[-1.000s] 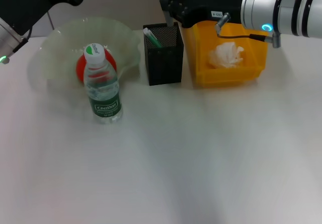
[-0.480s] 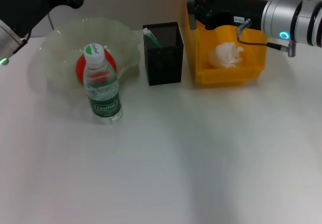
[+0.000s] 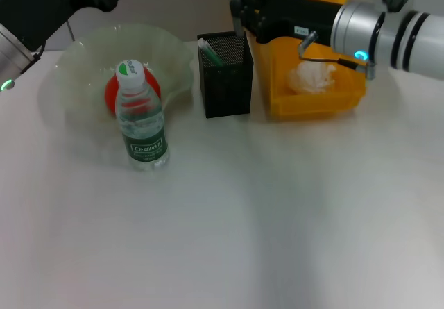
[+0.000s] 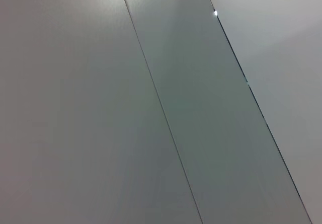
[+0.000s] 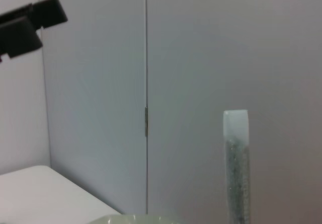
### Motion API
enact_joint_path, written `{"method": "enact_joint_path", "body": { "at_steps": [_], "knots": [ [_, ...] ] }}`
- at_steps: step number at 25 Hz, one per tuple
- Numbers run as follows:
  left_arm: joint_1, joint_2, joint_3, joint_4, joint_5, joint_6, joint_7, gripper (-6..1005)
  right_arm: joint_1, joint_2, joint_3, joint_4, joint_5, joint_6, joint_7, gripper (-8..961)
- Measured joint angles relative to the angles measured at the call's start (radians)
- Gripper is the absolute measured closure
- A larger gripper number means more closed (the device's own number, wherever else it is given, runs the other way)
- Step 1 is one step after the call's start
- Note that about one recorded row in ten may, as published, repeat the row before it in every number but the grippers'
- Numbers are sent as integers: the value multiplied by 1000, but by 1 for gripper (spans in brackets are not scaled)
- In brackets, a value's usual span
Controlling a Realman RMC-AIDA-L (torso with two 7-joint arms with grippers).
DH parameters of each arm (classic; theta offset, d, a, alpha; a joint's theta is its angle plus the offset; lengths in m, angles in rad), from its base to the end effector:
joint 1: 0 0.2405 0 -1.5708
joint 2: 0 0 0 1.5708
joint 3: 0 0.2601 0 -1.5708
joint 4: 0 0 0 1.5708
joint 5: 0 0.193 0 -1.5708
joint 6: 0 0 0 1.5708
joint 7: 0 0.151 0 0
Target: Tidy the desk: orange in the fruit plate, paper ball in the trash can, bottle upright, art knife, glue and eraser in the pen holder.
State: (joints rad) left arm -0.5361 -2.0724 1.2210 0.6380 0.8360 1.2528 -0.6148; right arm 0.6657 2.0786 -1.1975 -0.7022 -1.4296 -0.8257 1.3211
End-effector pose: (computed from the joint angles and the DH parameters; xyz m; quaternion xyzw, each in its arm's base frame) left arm -0.1639 0.3805 0.0287 -0.8072 0.0554 -0.4240 0.4069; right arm 0.1746 0.4281 -0.0155 -0.8933 0.1593 0.2497 0.3382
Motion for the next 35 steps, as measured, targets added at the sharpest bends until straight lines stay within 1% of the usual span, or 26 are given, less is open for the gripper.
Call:
{"method": "enact_joint_path", "body": {
  "at_steps": [3,6,9,16,18,19,20,24,32,35],
  "knots": [
    [-3,0,0,0,0,-2,0,295,8,2,1,54,72,4,-97,829],
    [-8,0,0,0,0,-4,0,295,5,2,2,81,120,-1,-146,828],
    [-11,0,0,-3,0,-6,3,295,-6,2,2,91,127,-5,-177,828],
    [-20,-3,0,-15,0,-7,9,295,-6,3,4,127,142,-1,-217,828],
    [-23,-2,0,-18,-1,-7,9,295,-2,3,4,150,175,-1,-257,828],
    [-24,-2,0,-22,-1,-7,9,295,4,3,4,180,223,-4,-311,828],
    [-25,-2,0,-23,-1,-7,10,295,4,3,4,180,223,-4,-311,828],
    [-28,-2,0,-25,-1,-7,10,295,10,3,-3,215,314,-6,-418,829],
    [-29,-2,0,-25,-1,-7,10,295,40,8,2,259,327,-8,-446,829],
    [-30,-2,0,-25,-1,-7,11,295,49,9,-7,274,366,-11,-460,829]
  ]
}}
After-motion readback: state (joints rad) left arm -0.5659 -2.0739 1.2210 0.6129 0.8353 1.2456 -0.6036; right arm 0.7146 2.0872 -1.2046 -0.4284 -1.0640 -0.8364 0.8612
